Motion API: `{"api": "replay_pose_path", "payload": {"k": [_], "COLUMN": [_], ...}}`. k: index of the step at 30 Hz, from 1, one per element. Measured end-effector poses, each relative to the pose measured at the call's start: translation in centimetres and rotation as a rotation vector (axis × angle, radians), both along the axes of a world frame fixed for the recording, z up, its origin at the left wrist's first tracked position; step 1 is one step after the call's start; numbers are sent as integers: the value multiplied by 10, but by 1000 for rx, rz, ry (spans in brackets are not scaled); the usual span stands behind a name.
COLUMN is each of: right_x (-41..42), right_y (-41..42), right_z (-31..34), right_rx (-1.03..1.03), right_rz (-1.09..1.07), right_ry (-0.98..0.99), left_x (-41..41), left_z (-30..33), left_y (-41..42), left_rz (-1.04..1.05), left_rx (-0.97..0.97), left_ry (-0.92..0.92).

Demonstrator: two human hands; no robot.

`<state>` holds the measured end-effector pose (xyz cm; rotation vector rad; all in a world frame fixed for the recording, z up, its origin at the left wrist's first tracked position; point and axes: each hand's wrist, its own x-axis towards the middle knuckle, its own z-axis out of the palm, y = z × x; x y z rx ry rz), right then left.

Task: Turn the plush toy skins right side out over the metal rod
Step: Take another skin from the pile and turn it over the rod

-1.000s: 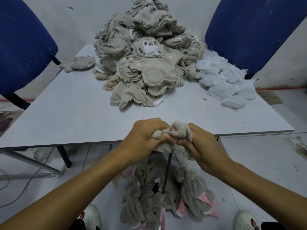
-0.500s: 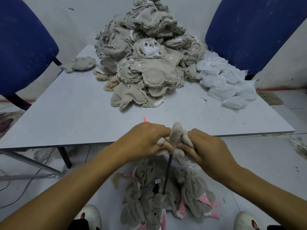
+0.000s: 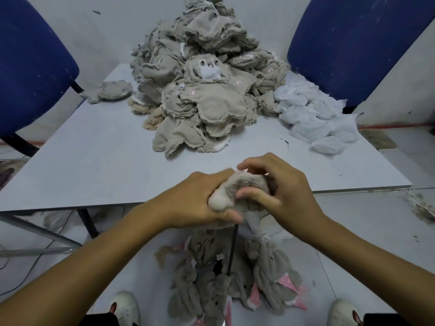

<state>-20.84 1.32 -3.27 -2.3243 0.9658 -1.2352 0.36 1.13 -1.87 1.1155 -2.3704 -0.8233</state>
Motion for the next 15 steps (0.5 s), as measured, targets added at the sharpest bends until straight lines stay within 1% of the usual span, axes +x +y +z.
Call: {"api": "replay_pose_path", "payload": {"k": [1, 2, 4, 5, 6, 9, 11, 13, 14, 15], "right_x": [-1, -3, -7, -8, -10, -10, -8, -9, -11, -14], "right_y": [0, 0, 0, 0, 0, 0, -1, -2, -3, -4], "right_z": [-1, -3, -7, -9, -10, -8, -5, -4, -6, -8], "right_rx": [30, 54, 89, 95, 83, -30, -98, -103, -79, -37], "right_rz": [1, 1, -10, -17, -25, -58, -74, -67, -53, -29], "right_ry": [-10, -12, -6, -19, -43, -135, -164, -119, -69, -7], "left_x": [-2, -5, -13, -16, -19, -25, -27, -27, -25, -24], "left_z": [2, 2, 1, -1, -2, -1, 0, -4, -7, -12], "left_y": [1, 2, 6, 8, 10, 11, 8, 6, 5, 5], "left_rz": [36, 61, 103, 123, 146, 201, 198, 214, 227, 236], "left_rx": [6, -42, -172, -191, -178, -75, -74, -45, -27, -29], "left_ry": [98, 150, 162, 182, 228, 461, 566, 585, 523, 412]}}
